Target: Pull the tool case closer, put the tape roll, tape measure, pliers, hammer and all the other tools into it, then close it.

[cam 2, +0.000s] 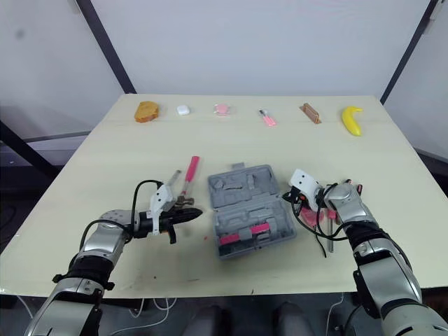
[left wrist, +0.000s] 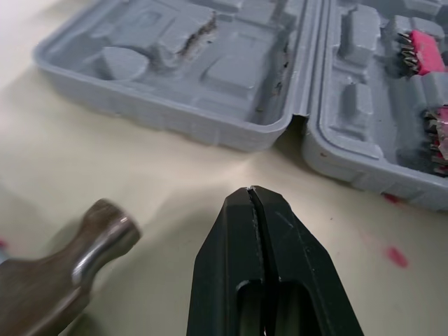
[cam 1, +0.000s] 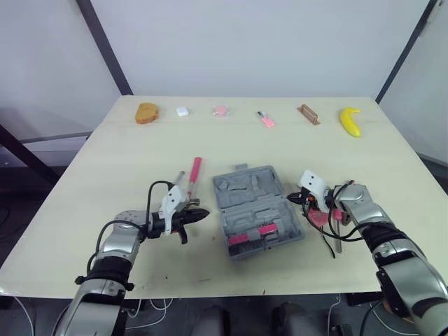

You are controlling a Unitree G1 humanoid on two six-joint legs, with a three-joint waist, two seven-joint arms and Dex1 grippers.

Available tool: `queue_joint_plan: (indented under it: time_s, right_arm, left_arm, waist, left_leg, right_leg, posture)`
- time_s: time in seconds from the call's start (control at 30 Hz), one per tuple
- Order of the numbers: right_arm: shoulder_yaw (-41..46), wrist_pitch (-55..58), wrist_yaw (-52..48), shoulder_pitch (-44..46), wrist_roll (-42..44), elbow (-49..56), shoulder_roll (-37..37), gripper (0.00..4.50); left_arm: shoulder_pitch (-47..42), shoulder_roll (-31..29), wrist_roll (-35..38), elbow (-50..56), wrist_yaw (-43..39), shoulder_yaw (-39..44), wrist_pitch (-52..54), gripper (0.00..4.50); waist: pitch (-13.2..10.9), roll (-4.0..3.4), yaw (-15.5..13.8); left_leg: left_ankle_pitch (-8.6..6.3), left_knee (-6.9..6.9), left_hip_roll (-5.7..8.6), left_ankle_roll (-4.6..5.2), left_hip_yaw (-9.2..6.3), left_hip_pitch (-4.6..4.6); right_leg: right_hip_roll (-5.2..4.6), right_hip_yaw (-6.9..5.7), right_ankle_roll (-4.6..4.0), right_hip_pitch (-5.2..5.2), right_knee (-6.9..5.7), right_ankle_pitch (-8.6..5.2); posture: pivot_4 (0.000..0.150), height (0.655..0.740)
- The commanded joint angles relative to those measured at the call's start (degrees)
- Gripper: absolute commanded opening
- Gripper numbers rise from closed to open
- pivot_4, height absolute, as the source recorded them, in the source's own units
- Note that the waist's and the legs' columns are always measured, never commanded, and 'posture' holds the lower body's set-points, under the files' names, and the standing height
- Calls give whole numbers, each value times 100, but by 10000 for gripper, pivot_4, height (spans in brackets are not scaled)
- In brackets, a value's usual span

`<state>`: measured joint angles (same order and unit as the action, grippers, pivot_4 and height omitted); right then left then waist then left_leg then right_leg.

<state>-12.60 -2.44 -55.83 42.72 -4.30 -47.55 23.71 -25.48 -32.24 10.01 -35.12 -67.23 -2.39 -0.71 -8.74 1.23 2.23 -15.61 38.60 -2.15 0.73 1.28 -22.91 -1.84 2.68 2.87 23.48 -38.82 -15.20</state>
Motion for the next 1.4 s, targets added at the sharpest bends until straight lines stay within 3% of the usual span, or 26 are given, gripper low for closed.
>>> queue_joint_plan:
  time_s: [0.03,1.4]
  right_arm:
    - [41,-116,-11,142,13,55,-34,0]
    - [-56,143,-491,-197,80,689,-294,0]
  left_arm:
    - [-89,-35,-7,-8,-61,20,-116,139]
    - [-440,205,-310,-630,-316,-162,-248,139]
  waist:
    - [0,0,7]
    - [0,-1,13]
  left_leg:
    - [0,0,0,0,0,0]
    - [0,0,0,0,-1,1]
  right_leg:
    - [0,0,0,0,0,0]
    - [0,0,0,1,-2,0]
  posture:
    - [1500,7400]
    - [1500,7400]
